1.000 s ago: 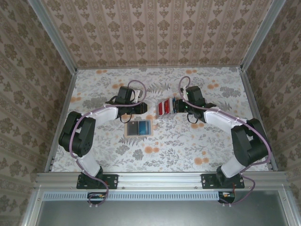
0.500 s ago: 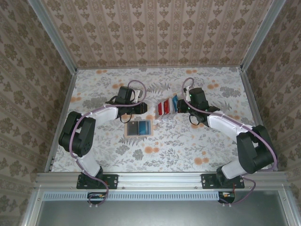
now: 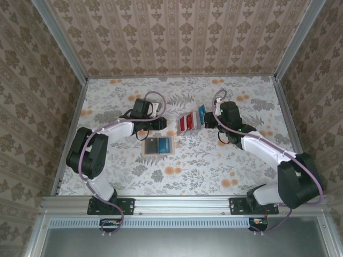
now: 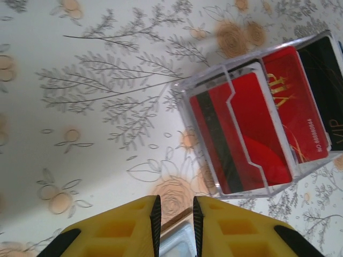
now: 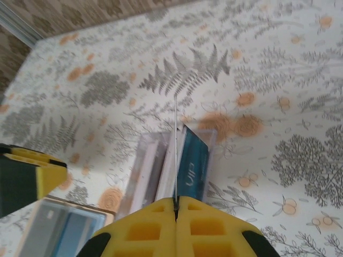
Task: Put the credit cards into the card holder
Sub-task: Pick up the credit card from the storage box, then insert the credit card into the card slot.
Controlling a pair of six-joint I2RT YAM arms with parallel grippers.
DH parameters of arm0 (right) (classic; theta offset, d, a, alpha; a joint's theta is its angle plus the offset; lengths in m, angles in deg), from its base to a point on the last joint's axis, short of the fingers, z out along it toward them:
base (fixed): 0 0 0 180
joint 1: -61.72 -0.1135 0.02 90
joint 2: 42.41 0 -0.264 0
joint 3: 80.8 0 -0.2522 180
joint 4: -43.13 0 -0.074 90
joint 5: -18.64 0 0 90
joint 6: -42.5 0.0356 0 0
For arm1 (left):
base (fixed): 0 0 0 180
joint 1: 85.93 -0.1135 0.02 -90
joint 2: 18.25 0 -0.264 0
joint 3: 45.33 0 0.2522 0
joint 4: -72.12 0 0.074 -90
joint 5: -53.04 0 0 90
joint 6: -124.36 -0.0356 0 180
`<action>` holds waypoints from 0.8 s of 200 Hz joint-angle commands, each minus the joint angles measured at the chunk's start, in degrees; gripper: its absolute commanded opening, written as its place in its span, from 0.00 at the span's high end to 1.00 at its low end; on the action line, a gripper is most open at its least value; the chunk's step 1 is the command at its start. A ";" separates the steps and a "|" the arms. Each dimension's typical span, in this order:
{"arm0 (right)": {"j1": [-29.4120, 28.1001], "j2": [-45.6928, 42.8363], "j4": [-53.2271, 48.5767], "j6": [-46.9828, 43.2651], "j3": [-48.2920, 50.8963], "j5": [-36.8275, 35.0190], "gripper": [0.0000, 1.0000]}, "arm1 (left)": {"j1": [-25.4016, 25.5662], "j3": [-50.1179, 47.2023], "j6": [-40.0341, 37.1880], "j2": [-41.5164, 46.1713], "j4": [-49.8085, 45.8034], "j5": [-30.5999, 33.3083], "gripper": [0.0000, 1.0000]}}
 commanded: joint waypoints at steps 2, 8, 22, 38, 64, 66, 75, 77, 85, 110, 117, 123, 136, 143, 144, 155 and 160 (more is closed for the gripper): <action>-0.66 -3.67 0.22 2.11 -0.91 2.80 0.92 | -2.18 -0.87 -0.11 2.42 -0.71 0.01 0.75; -0.95 -3.85 0.14 2.60 -1.11 3.57 0.92 | -2.43 -1.00 0.12 2.52 -0.69 -0.07 0.75; -2.20 -3.38 -0.77 3.32 -2.36 5.97 0.92 | -3.09 -1.12 0.75 2.52 -1.07 -0.46 0.75; -4.89 -2.37 -2.19 3.43 -3.73 7.58 0.92 | -4.18 -1.56 1.43 2.81 -1.13 -1.40 0.74; -11.17 -0.65 -3.67 4.11 -5.42 7.54 0.92 | -5.92 -4.29 2.12 5.42 -1.17 -1.17 0.74; -11.61 -0.52 -3.57 4.30 -5.44 7.59 0.92 | -6.05 -4.57 2.13 5.62 -1.20 -1.14 0.74; -13.50 0.29 -2.85 5.49 -5.25 7.69 0.91 | -6.57 -5.46 2.03 6.52 -1.49 -1.29 0.74; -13.90 0.41 -2.59 5.72 -5.19 7.77 0.91 | -6.72 -5.61 2.04 6.69 -1.59 -1.39 0.74; -15.34 1.23 -1.54 7.06 -4.96 7.80 0.91 | -7.11 -6.35 1.94 7.63 -2.03 -1.59 0.74; -18.96 6.12 4.44 13.07 -3.14 7.52 0.91 | -8.25 -9.29 1.20 10.87 -3.78 -1.39 0.74; -19.87 7.74 6.42 14.40 -2.73 7.76 0.91 | -8.61 -10.39 0.96 12.03 -4.45 -1.13 0.74; -20.46 9.11 7.51 15.11 -2.61 7.99 0.91 | -8.94 -11.31 0.80 13.08 -4.86 -0.91 0.74; -22.11 12.62 9.74 17.26 -2.83 7.91 0.91 | -9.63 -13.46 0.54 15.28 -5.76 -0.26 0.74; -22.73 14.23 10.99 18.48 -2.98 8.15 0.91 | -9.91 -14.50 0.36 16.59 -6.22 0.04 0.74; -22.77 14.52 11.18 18.69 -3.02 8.14 0.91 | -9.94 -14.65 0.35 16.76 -6.27 0.10 0.74; -23.39 16.53 12.80 20.32 -3.23 8.54 0.91 | -10.30 -16.14 0.02 18.23 -7.06 0.71 0.74; -23.71 17.43 13.35 21.04 -3.31 8.57 0.91 | -10.44 -16.77 -0.05 18.69 -7.31 0.88 0.74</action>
